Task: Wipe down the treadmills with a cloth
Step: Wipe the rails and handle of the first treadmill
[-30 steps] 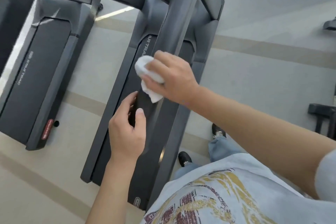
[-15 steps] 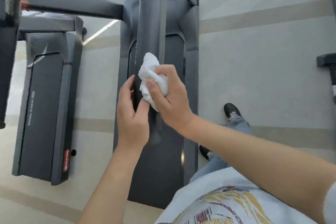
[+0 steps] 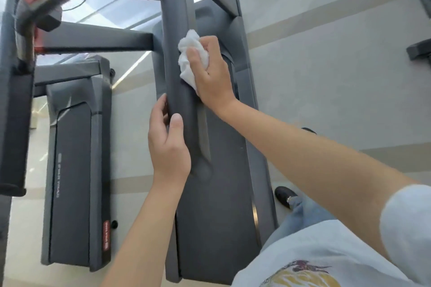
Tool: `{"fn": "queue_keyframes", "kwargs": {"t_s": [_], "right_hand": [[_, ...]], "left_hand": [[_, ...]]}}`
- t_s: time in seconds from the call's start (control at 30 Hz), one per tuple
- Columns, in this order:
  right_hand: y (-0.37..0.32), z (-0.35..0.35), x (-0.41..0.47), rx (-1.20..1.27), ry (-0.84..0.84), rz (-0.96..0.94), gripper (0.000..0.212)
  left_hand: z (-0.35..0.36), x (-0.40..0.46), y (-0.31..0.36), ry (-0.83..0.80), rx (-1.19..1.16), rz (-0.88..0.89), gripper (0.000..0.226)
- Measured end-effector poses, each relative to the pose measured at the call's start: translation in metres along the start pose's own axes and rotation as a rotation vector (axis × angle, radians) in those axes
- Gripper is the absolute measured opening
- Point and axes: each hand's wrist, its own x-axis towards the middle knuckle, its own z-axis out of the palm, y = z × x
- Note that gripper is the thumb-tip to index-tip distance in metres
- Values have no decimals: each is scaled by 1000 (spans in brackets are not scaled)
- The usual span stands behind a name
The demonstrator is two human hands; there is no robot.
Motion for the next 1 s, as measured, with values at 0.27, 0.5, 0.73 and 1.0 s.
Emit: {"fn": "queue_keyframes", "kwargs": {"t_s": [0.27, 0.5, 0.73, 1.0], "right_hand": [[-6, -7, -34, -65, -21, -25, 15], [-16, -41, -89, -191, -280, -107, 15], [-49, -5, 48, -530, -365, -379, 26], [-71, 18, 109, -914, -572, -567, 27]], "left_hand": [[0, 1, -2, 19, 1, 10, 53], [0, 1, -4, 24, -1, -37, 54], [1, -2, 6, 53, 1, -48, 49], [7, -8, 9, 257, 71, -103, 34]]}}
